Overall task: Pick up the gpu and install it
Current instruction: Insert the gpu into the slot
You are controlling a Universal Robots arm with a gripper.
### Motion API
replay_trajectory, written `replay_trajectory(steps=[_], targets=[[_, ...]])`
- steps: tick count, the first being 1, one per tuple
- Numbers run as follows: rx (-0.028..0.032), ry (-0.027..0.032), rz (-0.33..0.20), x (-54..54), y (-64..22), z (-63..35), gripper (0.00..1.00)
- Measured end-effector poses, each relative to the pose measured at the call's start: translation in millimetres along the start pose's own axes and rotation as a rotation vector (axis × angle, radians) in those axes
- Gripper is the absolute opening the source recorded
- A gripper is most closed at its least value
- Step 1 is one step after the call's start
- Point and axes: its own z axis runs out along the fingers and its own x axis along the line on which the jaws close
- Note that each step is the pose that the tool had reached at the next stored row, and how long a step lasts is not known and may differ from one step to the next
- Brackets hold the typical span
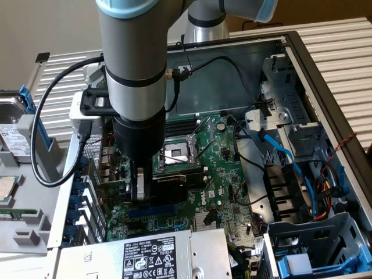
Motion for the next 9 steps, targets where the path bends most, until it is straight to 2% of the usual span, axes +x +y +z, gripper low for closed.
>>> replay_trajectory(steps=[9], targets=[[0.0, 0.0, 0.0, 0.0, 0.5, 0.1, 0.29]])
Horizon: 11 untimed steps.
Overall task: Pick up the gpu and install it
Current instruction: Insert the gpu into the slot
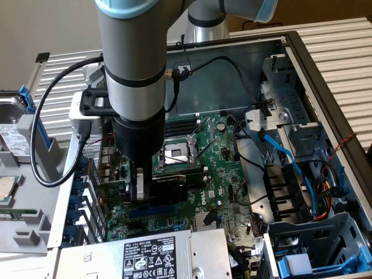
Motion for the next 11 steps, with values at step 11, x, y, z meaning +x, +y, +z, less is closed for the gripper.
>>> replay_trajectory(steps=[11], targets=[[0.0001, -0.0008, 0.006, 0.7, 0.5, 0.1, 0.29]])
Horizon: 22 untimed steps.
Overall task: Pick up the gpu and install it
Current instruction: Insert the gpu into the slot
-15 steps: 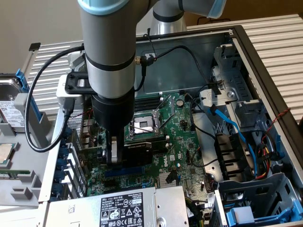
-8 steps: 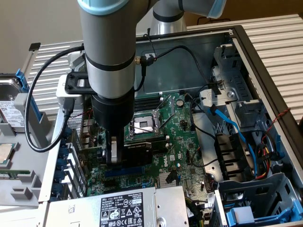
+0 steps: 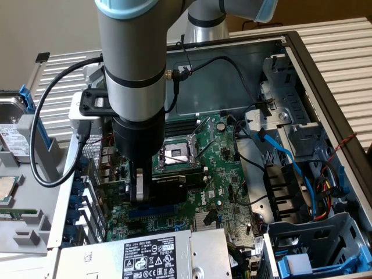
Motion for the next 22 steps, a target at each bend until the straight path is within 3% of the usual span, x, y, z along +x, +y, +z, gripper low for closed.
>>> replay_trajectory(steps=[22], targets=[[0.0, -0.0002, 0.002, 0.1, 0.3, 4.1, 0.29]])
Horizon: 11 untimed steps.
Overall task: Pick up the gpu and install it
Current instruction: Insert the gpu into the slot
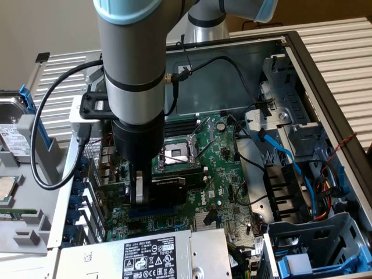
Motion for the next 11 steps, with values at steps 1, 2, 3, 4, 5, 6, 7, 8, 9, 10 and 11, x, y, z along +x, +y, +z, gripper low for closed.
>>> replay_trajectory(steps=[1, 2, 3, 4, 5, 6, 7, 8, 9, 10, 11], targets=[[0.0002, -0.0005, 0.002, 0.1, 0.0, 0.4, 0.29], [0.0002, -0.0004, 0.002, 0.2, 0.0, 0.4, 0.29], [0.0001, -0.0003, 0.002, 0.4, 0.0, 0.3, 0.29], [0.0001, -0.0003, 0.002, 0.6, 0.0, 0.3, 0.29], [0.0001, -0.0003, 0.002, 0.8, 0.0, 0.3, 0.29], [0.0001, -0.0002, 0.002, 0.8, -0.1, 0.3, 0.29], [0.0001, -0.0004, 0.003, 0.8, -0.1, 0.3, 0.29], [0.0001, -0.0005, 0.003, 0.8, -0.1, 0.3, 0.29], [0.0001, -0.0005, 0.003, 0.8, -0.1, 0.3, 0.29], [0.0001, -0.0006, 0.004, 0.9, 0.0, 0.3, 0.29], [0.0002, -0.0008, 0.005, 0.9, 0.0, 0.3, 0.29]])
